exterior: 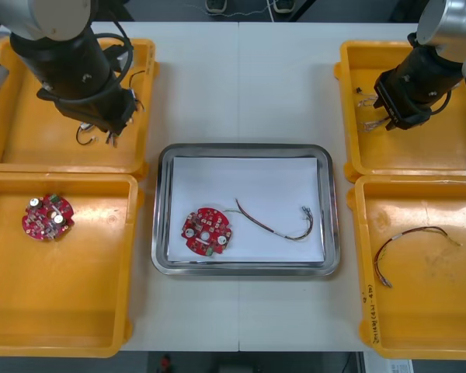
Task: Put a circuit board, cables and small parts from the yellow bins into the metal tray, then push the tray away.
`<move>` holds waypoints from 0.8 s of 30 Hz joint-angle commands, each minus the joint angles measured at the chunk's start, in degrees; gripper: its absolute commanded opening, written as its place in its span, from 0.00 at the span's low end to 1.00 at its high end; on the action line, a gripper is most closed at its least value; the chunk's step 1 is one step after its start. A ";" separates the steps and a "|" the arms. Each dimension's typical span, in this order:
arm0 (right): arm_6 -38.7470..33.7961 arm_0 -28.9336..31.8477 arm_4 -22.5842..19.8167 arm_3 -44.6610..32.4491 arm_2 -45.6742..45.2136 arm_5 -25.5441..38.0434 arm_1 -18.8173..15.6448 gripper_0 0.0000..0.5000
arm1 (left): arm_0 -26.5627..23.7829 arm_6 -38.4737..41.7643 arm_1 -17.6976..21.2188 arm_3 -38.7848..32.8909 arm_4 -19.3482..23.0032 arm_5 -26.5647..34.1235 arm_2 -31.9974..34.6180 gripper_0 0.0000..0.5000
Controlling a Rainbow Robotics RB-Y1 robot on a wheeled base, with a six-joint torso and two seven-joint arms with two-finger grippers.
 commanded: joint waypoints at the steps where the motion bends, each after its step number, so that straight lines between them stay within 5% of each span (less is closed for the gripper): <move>1: -4.24 -3.26 0.70 -0.29 -0.98 0.69 1.01 1.00 | 1.41 2.77 -2.56 -2.62 0.83 0.71 1.51 0.00; 24: -5.29 -0.80 3.25 2.88 -0.98 -2.30 1.45 1.00 | 1.67 17.80 -8.63 -5.25 0.83 -8.52 -13.08 0.00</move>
